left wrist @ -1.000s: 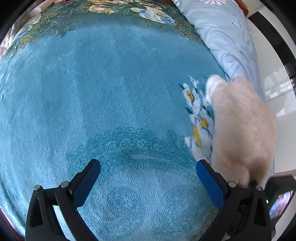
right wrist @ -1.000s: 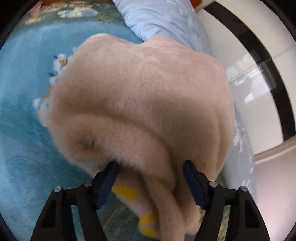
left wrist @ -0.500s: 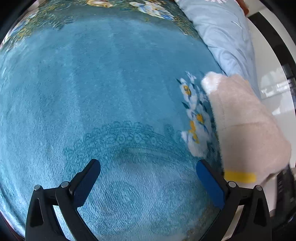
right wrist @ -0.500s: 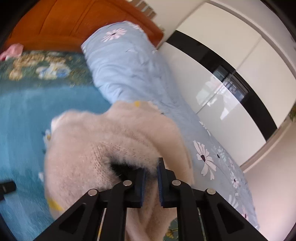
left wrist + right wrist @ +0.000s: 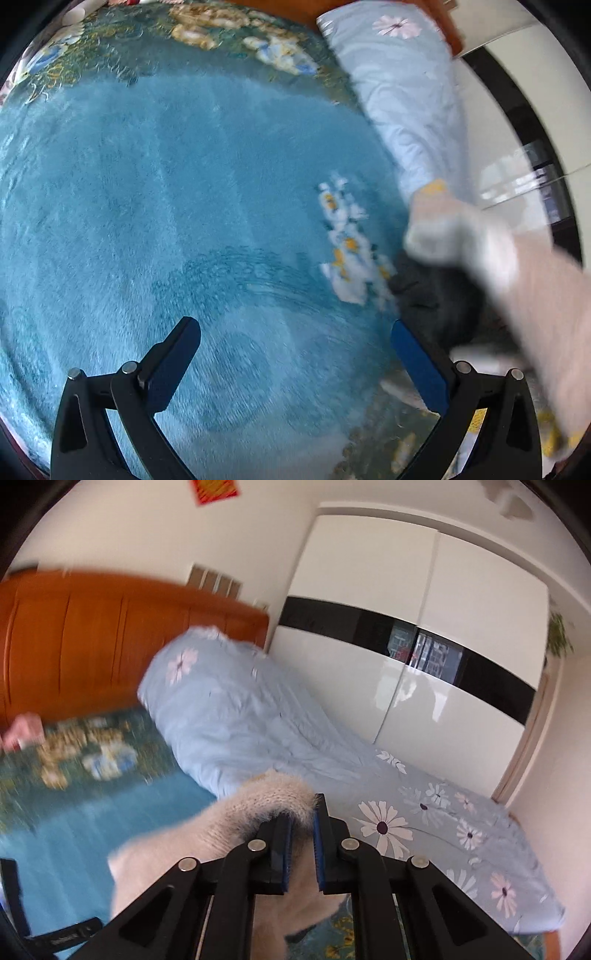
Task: Fold clothes
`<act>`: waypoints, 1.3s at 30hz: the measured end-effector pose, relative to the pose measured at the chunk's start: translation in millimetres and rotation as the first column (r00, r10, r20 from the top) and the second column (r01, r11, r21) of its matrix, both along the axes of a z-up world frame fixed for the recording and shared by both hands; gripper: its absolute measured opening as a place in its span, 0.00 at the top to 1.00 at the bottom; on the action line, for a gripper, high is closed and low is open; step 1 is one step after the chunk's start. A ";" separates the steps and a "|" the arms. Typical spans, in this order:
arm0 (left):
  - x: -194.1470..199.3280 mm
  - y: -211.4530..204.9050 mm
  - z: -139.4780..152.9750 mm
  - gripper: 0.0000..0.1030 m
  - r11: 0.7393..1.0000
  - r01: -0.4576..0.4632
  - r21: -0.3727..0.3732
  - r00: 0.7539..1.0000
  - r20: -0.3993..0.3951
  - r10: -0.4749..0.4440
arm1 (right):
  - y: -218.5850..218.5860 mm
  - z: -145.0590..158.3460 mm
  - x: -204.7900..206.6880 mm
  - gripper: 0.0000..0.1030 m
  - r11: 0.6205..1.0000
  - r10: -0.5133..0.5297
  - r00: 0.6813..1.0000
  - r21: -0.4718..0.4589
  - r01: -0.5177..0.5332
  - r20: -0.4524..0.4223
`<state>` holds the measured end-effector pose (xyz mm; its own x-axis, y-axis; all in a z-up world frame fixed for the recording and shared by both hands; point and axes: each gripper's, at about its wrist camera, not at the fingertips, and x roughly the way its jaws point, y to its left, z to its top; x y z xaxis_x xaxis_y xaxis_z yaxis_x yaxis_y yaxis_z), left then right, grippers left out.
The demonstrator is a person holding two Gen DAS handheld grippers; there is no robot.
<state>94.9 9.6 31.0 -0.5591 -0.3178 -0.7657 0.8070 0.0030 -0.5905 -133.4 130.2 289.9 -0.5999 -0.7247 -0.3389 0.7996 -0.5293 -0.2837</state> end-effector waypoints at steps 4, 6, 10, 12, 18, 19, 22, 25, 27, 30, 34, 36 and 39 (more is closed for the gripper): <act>24.7 18.5 12.7 0.00 0.999 -0.020 -0.026 0.989 -0.145 0.016 | 35.4 28.7 17.4 0.90 0.999 0.013 1.000 -0.038 -0.014 -0.027; 33.6 31.3 16.9 0.00 1.000 -0.014 -0.015 0.979 -0.206 0.011 | 53.6 40.5 29.2 0.90 0.998 0.029 0.999 -0.058 -0.030 -0.025; 48.8 61.2 43.0 0.00 0.999 -0.013 -0.043 0.969 -0.248 0.002 | 83.6 64.4 61.5 0.90 0.991 0.098 0.994 -0.092 -0.102 -0.044; 55.3 72.4 55.1 0.00 0.997 -0.035 -0.064 0.963 -0.267 0.017 | 97.9 77.5 82.4 0.90 0.983 0.140 0.987 -0.106 -0.148 -0.075; 99.0 101.5 94.4 0.00 0.989 -0.118 -0.089 0.945 -0.315 0.084 | 129.1 109.0 138.9 0.90 0.934 0.303 0.951 -0.180 -0.310 -0.066; 108.3 103.7 99.7 0.00 0.985 -0.140 -0.098 0.943 -0.317 0.102 | 134.0 114.3 143.8 0.90 0.920 0.330 0.942 -0.206 -0.334 -0.051; 134.2 108.5 113.2 0.00 0.974 -0.192 -0.122 0.936 -0.320 0.144 | 146.6 131.4 145.4 0.90 0.873 0.405 0.914 -0.297 -0.387 -0.001; 155.4 113.7 121.8 0.00 0.959 -0.235 -0.158 0.939 -0.291 0.182 | 157.9 129.0 124.2 0.90 0.844 0.432 0.899 -0.383 -0.376 0.070; 165.6 115.3 123.8 0.00 0.954 -0.240 -0.180 0.950 -0.244 0.192 | 161.1 114.7 102.1 0.90 0.847 0.417 0.900 -0.410 -0.337 0.122; 170.6 116.7 113.1 0.00 0.957 -0.227 -0.182 0.965 -0.174 0.196 | 150.7 50.7 61.2 0.90 0.915 0.344 0.904 -0.306 -0.262 0.253; 160.9 114.8 79.2 0.00 0.977 -0.172 -0.130 0.984 -0.069 0.164 | 140.0 -92.3 13.2 0.89 0.989 0.129 0.889 0.014 -0.150 0.440; 146.3 112.9 54.7 0.00 0.990 -0.119 -0.080 0.993 -0.003 0.119 | 148.8 -157.7 -7.1 0.89 0.985 -0.005 0.866 0.154 -0.083 0.501; 125.7 111.0 27.9 0.00 0.998 -0.059 -0.015 0.996 0.065 0.060 | 165.9 -208.1 -30.3 0.89 0.969 -0.151 0.821 0.248 0.011 0.550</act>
<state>220.5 120.6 58.8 -0.4880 -0.3590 -0.7956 0.8424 0.0448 -0.5369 -163.8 296.1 81.8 -0.3079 -0.5444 -0.7803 0.8125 -0.5771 0.0821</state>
